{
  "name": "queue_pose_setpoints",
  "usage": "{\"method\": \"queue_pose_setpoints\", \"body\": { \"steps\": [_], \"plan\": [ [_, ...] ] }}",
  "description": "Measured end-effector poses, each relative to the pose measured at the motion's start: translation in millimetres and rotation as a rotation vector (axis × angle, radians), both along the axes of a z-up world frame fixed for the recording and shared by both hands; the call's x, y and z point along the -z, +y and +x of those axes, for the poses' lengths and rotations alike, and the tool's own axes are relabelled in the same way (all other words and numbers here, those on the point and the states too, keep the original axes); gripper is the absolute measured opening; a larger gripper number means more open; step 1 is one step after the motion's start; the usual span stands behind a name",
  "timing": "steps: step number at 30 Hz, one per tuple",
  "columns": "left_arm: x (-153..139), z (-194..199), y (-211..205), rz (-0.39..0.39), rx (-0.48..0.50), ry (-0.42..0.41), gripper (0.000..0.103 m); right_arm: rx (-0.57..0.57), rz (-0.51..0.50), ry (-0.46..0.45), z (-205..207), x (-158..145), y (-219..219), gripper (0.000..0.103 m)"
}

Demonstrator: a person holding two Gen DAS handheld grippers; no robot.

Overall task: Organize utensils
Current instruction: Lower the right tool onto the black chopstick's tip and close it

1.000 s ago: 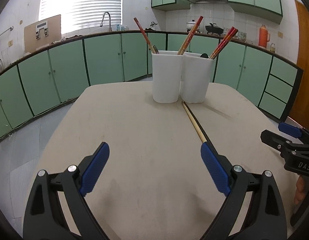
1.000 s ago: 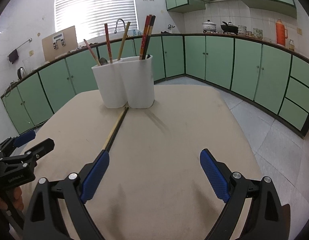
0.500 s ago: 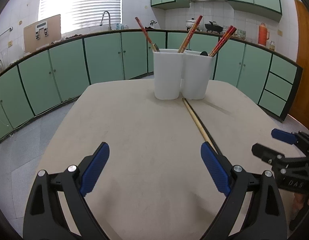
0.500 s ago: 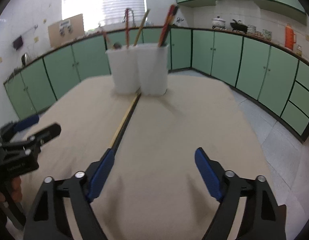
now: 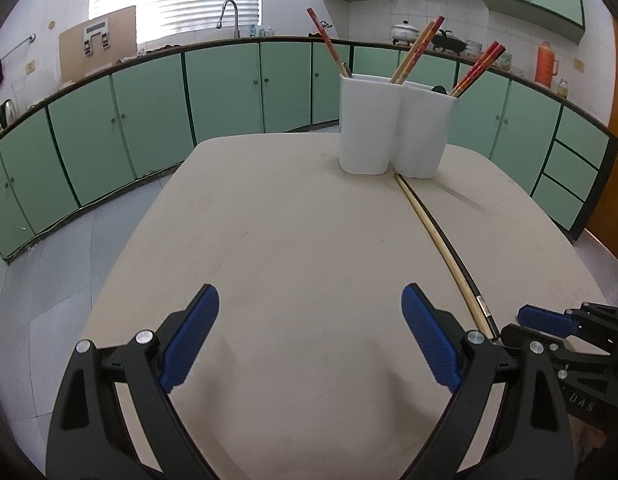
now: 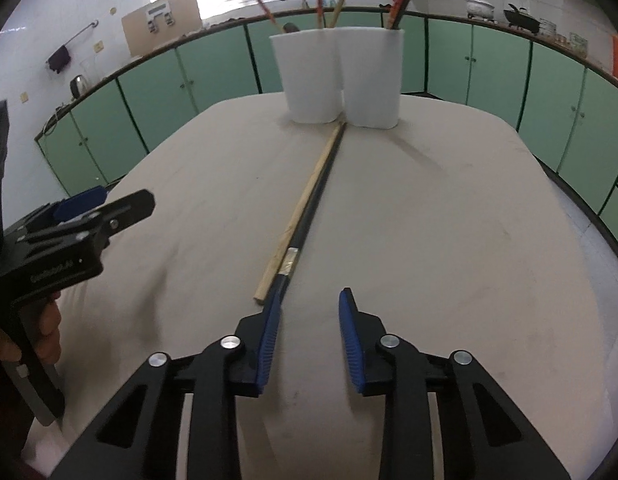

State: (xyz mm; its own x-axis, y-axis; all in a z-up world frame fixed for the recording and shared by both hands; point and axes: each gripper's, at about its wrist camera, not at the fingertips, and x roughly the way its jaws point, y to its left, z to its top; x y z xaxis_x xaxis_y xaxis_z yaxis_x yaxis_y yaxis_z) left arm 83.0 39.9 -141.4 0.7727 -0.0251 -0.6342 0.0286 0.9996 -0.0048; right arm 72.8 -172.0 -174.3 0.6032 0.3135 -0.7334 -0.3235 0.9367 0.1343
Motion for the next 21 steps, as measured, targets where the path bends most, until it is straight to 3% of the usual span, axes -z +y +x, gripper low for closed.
{"method": "queue_pose_setpoints", "body": {
  "steps": [21],
  "plan": [
    [2.0, -0.6, 0.5, -0.014, 0.001, 0.006, 0.09, -0.032, -0.024, 0.005, -0.6, 0.6, 11.1, 0.029]
  ]
}}
